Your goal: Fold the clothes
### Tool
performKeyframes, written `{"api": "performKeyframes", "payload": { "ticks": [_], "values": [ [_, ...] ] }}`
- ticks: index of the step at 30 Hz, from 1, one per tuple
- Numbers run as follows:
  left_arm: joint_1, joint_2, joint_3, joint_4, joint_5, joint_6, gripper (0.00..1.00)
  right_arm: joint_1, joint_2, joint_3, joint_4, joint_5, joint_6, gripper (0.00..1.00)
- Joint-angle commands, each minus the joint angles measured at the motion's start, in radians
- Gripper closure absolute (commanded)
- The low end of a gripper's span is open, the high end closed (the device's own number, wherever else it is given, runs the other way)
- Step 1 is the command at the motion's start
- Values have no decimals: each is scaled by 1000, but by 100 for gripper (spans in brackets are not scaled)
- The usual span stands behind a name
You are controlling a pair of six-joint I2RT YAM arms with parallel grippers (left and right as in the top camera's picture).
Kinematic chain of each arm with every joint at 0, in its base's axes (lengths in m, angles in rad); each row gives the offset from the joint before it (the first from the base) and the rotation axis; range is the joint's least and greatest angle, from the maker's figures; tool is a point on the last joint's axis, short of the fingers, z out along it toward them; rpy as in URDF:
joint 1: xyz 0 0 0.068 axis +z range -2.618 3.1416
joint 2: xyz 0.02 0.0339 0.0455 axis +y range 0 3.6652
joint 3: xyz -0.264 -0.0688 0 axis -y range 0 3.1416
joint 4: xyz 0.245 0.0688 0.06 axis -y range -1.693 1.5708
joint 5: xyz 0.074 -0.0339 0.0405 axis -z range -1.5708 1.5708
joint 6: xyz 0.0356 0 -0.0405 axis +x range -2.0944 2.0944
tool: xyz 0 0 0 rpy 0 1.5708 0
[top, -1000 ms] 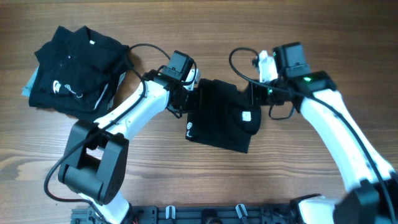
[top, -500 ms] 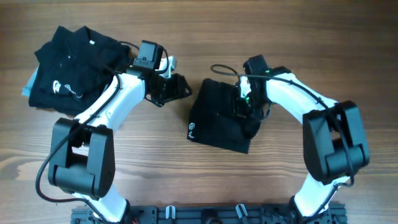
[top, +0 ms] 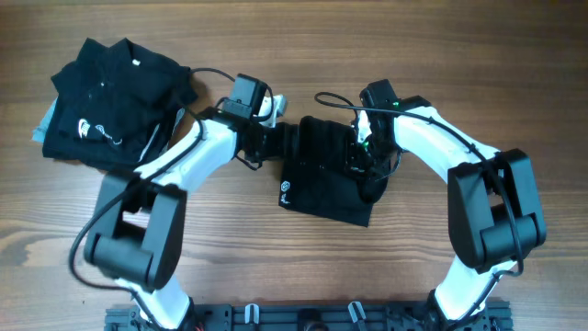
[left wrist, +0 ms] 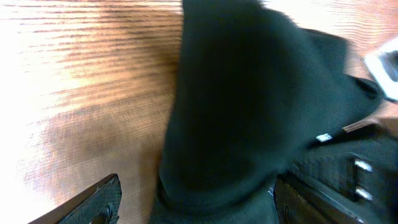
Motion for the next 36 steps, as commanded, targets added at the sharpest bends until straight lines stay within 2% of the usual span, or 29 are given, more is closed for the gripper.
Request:
{"api": "performKeyframes", "payload": {
  "ticks": [1, 4, 7, 11, 12, 14, 18, 20, 22, 28, 31, 36],
  "values": [
    [0, 109, -23, 67, 75, 29, 22, -16, 54, -24, -1, 188, -1, 92],
    [-4, 156, -24, 130, 257, 100, 26, -16, 54, -24, 1, 188, -1, 92],
    [-29, 181, -24, 139, 274, 156, 33, -16, 54, -24, 5, 188, -1, 92],
    [-57, 182, -23, 140, 274, 166, 57, -16, 54, -24, 12, 188, -1, 92],
    [-60, 182, -23, 140, 274, 166, 66, -16, 54, -23, 11, 188, -2, 92],
    [-59, 182, -23, 144, 293, 166, 96, -16, 52, -23, 8, 188, -6, 92],
    [-33, 167, -14, 169, 394, 166, 96, -23, -13, -1, -89, 192, -8, 92],
    [16, 137, 18, 160, 452, 157, 96, -37, -98, 27, -142, 192, -10, 90],
    [84, 94, 63, 158, 473, 99, 96, -53, -201, 53, -174, 192, -15, 88],
    [404, -17, 255, 159, 472, -69, 96, -71, -443, 82, -172, 180, 22, 80],
    [554, -19, 346, 179, 472, -109, 96, -70, -458, 82, -173, 179, 24, 80],
    [778, -19, 385, 219, 440, -173, 96, -70, -451, 81, -172, 169, 55, 80]
  ]
}}
